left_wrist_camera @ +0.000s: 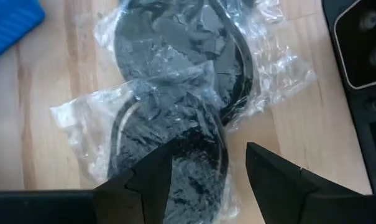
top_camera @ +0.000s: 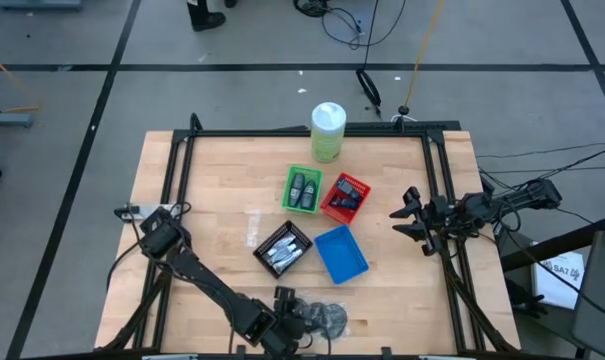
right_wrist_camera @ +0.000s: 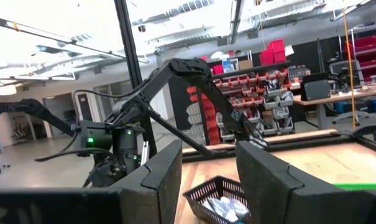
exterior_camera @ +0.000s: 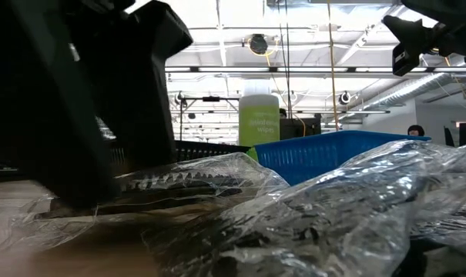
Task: Pick & Place Travel size toiletries
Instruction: Put the left black hairbrush into the blue bin
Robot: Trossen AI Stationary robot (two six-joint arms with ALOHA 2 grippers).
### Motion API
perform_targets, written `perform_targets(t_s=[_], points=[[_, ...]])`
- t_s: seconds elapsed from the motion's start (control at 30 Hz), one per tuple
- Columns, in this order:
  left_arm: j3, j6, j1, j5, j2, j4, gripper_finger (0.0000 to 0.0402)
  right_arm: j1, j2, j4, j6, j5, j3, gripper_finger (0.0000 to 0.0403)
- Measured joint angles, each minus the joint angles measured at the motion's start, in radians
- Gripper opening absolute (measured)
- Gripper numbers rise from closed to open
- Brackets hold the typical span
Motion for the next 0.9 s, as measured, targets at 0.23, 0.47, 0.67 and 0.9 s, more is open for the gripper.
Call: perform_targets(t_s=[0.23, 0.47, 0.67, 0.9], points=[[0.001, -0.061, 0.002, -0.036, 0.025, -0.034, 0.0202, 0.0, 0.008, -0.006, 0.0, 0.0, 0.0, 0.0141], [0.005, -0.148, 0.01, -0.064, 0.061, -0.074, 0.0202, 0.0, 0.008, -0.005, 0.0, -0.001, 0.0, 0.0141], [0.005, -0.165, 0.01, -0.085, 0.066, -0.076, 0.0202, 0.0, 0.008, -0.006, 0.0, -0.002, 0.0, 0.0141], [0.003, -0.149, 0.01, -0.07, 0.069, -0.053, 0.0142, 0.0, 0.008, -0.006, 0.0, -0.003, 0.0, 0.0141]])
